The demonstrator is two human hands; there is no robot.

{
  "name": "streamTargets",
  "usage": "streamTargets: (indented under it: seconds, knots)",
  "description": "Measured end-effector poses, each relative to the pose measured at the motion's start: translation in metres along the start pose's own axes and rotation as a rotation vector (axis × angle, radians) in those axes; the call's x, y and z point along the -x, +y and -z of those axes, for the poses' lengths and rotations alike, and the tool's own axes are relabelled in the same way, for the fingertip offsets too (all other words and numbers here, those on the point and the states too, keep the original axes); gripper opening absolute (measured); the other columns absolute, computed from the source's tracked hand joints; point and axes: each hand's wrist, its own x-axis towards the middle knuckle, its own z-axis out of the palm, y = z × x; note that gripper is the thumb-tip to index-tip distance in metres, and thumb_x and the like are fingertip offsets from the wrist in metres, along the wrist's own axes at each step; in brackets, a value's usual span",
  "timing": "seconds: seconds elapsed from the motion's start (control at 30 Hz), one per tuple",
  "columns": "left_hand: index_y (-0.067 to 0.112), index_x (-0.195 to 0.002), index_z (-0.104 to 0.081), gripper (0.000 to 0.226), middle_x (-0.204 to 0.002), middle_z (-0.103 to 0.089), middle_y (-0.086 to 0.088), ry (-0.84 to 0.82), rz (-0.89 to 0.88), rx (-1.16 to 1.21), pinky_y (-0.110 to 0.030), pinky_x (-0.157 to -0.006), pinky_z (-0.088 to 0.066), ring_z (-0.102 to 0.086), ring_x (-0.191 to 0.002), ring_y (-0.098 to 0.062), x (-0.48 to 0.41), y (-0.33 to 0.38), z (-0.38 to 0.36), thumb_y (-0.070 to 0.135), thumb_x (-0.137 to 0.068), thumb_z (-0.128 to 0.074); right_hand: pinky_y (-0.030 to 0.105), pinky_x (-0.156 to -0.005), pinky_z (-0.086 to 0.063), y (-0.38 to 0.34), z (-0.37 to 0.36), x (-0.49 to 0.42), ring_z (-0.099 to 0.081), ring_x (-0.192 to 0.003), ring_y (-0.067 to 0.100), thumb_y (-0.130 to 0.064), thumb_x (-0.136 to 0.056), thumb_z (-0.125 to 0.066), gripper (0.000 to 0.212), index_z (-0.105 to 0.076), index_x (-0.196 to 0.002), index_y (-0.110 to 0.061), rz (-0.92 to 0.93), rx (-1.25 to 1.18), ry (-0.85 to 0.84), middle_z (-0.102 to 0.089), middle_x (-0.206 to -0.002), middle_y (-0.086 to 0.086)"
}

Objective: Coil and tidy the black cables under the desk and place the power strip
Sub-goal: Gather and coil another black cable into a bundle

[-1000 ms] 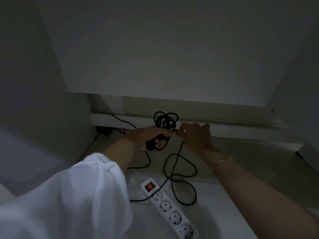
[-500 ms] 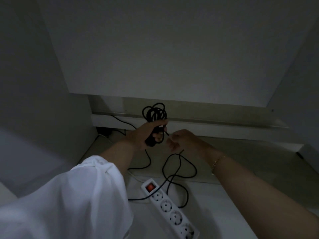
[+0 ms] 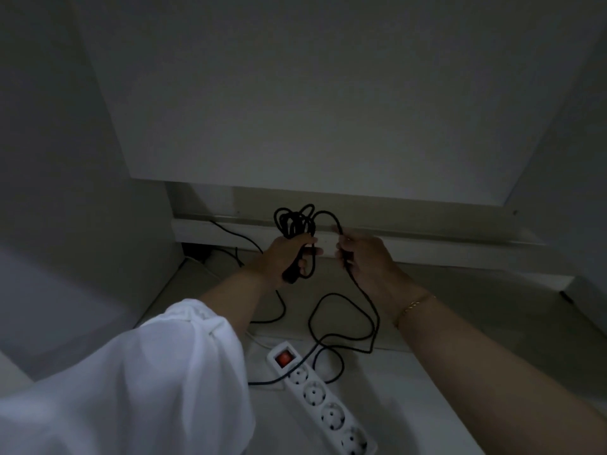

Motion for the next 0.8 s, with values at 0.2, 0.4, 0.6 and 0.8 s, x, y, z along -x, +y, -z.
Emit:
streamTargets:
  seconds: [0.2, 0.4, 0.6, 0.8]
  knots:
    - [0.017, -0.087, -0.06, 0.016, -0.06, -0.063, 0.001, -0.009, 0.052, -0.168, -0.019, -0.04, -0.034, -0.038, -0.036, -0.008, 0.002, -0.004, 0.012, 0.032, -0.087, -0.064, 0.022, -0.063, -0.046, -0.008, -0.007, 0.001, -0.054, -0.063, 0.012, -0.001, -0.088, -0.057, 0.017, -0.063, -0.104, 0.001, 0.045, 0.009, -0.12, -0.058, -0.071, 0.002]
    - [0.015, -0.08, -0.059, 0.024, -0.066, -0.051, -0.001, -0.082, 0.036, -0.224, -0.018, -0.041, -0.032, -0.037, -0.039, -0.007, 0.01, -0.005, 0.007, 0.035, -0.092, -0.055, 0.021, -0.059, -0.045, -0.008, -0.01, 0.01, -0.056, -0.06, 0.011, -0.013, -0.085, -0.065, 0.012, -0.062, -0.073, -0.014, 0.051, 0.179, -0.232, -0.059, -0.064, 0.002]
    - [0.015, -0.088, -0.059, 0.038, -0.069, -0.05, -0.002, -0.263, 0.02, -0.177, -0.018, -0.047, -0.034, -0.037, -0.052, -0.009, 0.012, -0.004, -0.001, 0.048, -0.096, -0.041, 0.013, -0.041, -0.036, 0.0, -0.012, 0.015, -0.045, -0.045, 0.013, -0.032, -0.078, -0.074, 0.042, -0.045, -0.055, -0.013, 0.037, 0.335, -0.092, -0.055, -0.054, 0.005]
    - [0.023, -0.106, -0.062, 0.052, -0.054, -0.04, 0.005, -0.293, 0.079, -0.015, -0.016, -0.039, -0.03, -0.03, -0.043, -0.006, 0.012, -0.003, -0.005, 0.063, -0.089, -0.032, 0.013, -0.033, -0.031, -0.005, -0.02, 0.02, -0.042, -0.025, 0.0, -0.035, -0.084, -0.066, 0.043, -0.041, -0.058, -0.011, 0.166, 0.442, 0.038, -0.042, -0.049, 0.002]
